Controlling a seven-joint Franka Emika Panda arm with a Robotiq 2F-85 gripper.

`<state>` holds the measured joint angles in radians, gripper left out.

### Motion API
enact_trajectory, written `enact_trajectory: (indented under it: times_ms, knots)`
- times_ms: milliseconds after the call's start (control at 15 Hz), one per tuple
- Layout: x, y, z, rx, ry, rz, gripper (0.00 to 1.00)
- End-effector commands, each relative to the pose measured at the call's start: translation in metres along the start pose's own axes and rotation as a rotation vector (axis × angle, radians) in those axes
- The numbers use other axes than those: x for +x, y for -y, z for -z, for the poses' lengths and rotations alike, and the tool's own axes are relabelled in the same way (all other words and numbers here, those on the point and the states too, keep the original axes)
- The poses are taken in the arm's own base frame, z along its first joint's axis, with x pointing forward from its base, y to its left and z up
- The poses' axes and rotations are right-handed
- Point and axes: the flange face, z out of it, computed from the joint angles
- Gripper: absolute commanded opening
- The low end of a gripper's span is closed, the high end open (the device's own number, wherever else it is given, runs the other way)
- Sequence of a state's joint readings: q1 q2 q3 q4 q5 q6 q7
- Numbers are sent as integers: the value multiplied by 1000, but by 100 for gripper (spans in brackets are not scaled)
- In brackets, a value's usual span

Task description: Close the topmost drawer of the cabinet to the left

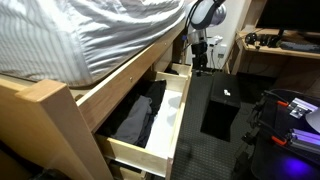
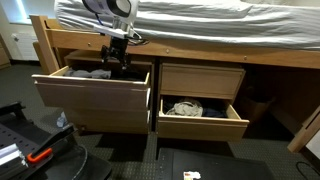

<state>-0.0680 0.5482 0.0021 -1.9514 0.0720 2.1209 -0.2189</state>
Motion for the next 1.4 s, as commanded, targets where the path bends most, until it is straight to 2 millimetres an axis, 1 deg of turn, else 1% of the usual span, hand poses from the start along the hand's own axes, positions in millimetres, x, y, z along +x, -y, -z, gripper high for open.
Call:
enact_trajectory:
  times_ms: [0,200,267,333,467,600,667,733,800,867,933,1000,1067,1133,1333]
  knots:
    - [2,-1,4,-4,-21,-25,100]
    - [3,0,11,-5,-42,-48,100]
    - [7,1,7,-32,-38,-94,100]
    - [13,1,-4,-48,-40,-139,100]
    - [26,0,-39,-89,-22,-259,100]
    - [31,-3,-77,-137,20,-363,100]
    - [33,-4,-93,-147,28,-412,100]
    - [35,-8,-104,-140,6,-474,100]
    - [26,-1,-89,-123,28,-397,100]
    - [29,-3,-103,-131,24,-431,100]
    - [31,-4,-112,-135,28,-447,100]
    - [32,-6,-115,-138,30,-455,100]
    - [31,-8,-112,-94,-63,-506,100]
    - [29,-9,-114,-59,-95,-529,100]
    - [28,-17,-132,-3,-211,-597,100]
